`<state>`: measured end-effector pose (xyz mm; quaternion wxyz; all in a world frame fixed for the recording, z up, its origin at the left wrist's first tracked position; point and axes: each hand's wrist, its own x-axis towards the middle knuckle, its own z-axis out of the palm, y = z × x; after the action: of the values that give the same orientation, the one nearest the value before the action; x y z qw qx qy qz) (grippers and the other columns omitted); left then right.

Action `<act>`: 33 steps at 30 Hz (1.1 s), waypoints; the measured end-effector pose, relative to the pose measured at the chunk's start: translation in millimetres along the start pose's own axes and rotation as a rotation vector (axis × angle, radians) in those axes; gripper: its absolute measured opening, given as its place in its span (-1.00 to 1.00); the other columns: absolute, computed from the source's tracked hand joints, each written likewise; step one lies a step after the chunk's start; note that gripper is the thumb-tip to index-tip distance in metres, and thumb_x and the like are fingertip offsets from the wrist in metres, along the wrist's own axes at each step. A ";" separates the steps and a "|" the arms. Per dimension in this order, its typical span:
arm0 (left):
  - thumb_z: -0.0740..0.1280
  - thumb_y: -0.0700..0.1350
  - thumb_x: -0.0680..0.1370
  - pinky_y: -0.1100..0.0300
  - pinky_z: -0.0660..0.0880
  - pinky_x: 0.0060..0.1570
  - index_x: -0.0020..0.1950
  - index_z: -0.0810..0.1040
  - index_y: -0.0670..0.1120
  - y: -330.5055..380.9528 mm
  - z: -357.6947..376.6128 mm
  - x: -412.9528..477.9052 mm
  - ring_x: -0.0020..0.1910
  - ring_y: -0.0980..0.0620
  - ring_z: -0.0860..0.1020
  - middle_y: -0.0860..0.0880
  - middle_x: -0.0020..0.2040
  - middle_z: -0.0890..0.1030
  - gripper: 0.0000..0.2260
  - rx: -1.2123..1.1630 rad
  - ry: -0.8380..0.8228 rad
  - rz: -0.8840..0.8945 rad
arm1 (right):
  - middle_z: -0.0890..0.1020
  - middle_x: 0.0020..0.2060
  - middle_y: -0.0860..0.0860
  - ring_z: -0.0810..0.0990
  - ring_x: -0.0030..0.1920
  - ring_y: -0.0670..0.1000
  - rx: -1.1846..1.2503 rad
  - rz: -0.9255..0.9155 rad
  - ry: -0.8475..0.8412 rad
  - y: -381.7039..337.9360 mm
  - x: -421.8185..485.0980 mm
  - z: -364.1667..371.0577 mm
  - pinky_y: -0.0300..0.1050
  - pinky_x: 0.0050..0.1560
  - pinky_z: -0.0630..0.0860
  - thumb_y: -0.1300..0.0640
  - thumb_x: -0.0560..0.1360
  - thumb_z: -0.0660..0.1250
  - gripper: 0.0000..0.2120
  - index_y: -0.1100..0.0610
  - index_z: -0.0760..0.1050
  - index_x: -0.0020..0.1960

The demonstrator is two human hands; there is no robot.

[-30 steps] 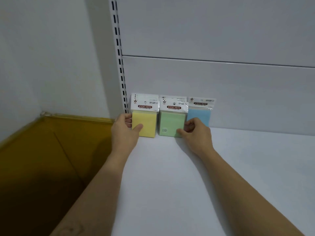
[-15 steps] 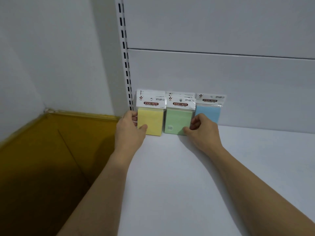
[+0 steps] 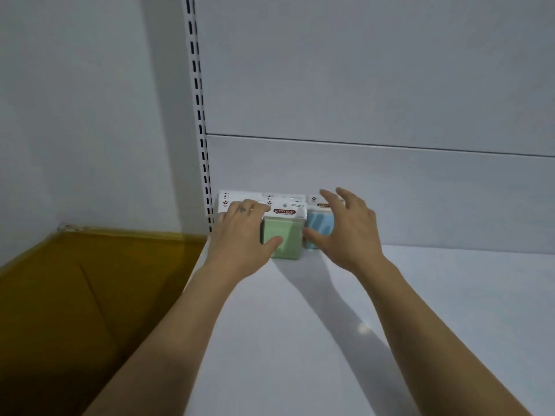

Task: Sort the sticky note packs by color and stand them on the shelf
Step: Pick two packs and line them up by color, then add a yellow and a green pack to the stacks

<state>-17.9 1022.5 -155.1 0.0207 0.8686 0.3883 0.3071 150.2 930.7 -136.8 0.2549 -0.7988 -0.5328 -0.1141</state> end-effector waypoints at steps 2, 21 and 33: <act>0.31 0.21 0.48 0.07 0.21 0.31 0.40 0.34 0.03 12.8 -8.1 9.4 0.35 0.00 0.29 0.05 0.35 0.42 -0.46 0.019 -0.028 0.073 | 0.08 0.55 0.04 0.03 0.53 0.06 -0.106 -0.012 -0.020 5.5 0.5 -23.8 0.03 0.49 0.01 -0.26 0.43 0.32 -0.23 -0.10 0.09 0.52; 0.19 0.34 0.48 0.02 0.22 0.32 0.45 0.27 0.04 184.2 -34.0 37.0 0.40 -0.01 0.28 0.02 0.42 0.37 -0.37 0.015 -0.092 0.381 | 0.03 0.56 0.06 -0.02 0.55 0.08 -0.310 0.209 0.025 115.2 -48.2 -175.3 0.18 0.51 -0.07 -0.32 0.41 0.31 -0.17 -0.10 0.03 0.54; 0.19 0.33 0.48 0.03 0.20 0.35 0.45 0.27 0.04 372.4 5.1 4.1 0.41 0.01 0.26 0.04 0.42 0.36 -0.38 -0.058 -0.149 0.538 | 0.05 0.55 0.05 0.02 0.54 0.07 -0.321 0.394 0.017 255.5 -134.5 -262.4 0.17 0.50 -0.05 -0.31 0.42 0.30 -0.19 -0.10 0.04 0.54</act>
<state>233.4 766.5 -55.0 -0.0085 0.9597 0.1320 0.2478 351.4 608.1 -49.4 0.1465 -0.9165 -0.3397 -0.1520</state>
